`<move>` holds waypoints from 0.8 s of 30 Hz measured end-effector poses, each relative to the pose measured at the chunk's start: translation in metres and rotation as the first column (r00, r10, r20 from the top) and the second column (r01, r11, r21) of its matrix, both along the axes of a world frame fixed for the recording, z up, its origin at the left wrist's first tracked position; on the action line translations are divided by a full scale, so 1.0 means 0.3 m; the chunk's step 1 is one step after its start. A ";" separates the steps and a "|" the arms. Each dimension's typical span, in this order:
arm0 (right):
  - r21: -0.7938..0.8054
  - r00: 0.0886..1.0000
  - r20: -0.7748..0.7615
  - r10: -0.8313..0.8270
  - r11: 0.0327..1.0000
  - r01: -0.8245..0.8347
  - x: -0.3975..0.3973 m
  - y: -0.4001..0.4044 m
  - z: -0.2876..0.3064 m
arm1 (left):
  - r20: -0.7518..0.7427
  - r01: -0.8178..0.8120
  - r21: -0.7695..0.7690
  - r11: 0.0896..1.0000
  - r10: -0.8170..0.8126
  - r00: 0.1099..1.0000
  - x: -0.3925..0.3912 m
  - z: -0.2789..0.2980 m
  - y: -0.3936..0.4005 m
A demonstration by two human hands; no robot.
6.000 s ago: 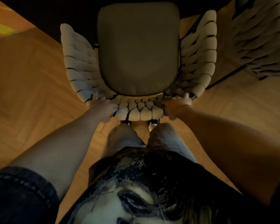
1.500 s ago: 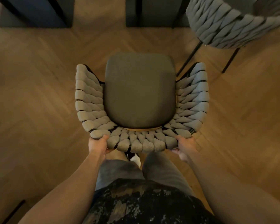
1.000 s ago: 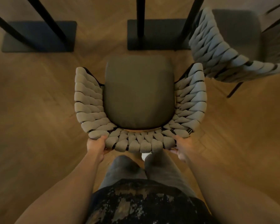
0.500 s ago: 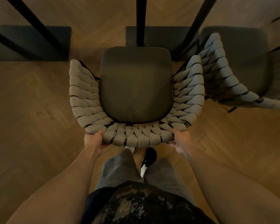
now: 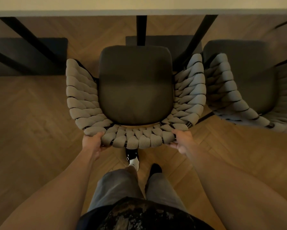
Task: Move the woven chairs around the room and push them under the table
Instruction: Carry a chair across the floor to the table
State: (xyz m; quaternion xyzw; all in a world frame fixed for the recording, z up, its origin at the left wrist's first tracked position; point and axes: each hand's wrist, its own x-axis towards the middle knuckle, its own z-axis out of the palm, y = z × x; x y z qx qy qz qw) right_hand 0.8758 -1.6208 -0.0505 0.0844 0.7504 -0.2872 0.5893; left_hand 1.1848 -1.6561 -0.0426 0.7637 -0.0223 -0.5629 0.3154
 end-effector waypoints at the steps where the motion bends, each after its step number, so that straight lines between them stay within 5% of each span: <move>1: -0.001 1.000 0.003 -0.002 1.000 0.002 -0.002 -0.014 -0.002 | 0.000 0.007 -0.001 1.000 -0.007 1.000 -0.003 0.002 -0.021; 24: -0.013 1.000 -0.007 0.002 1.000 -0.003 0.004 -0.086 0.006 | -0.044 0.029 -0.018 0.999 -0.030 0.999 -0.004 0.029 -0.110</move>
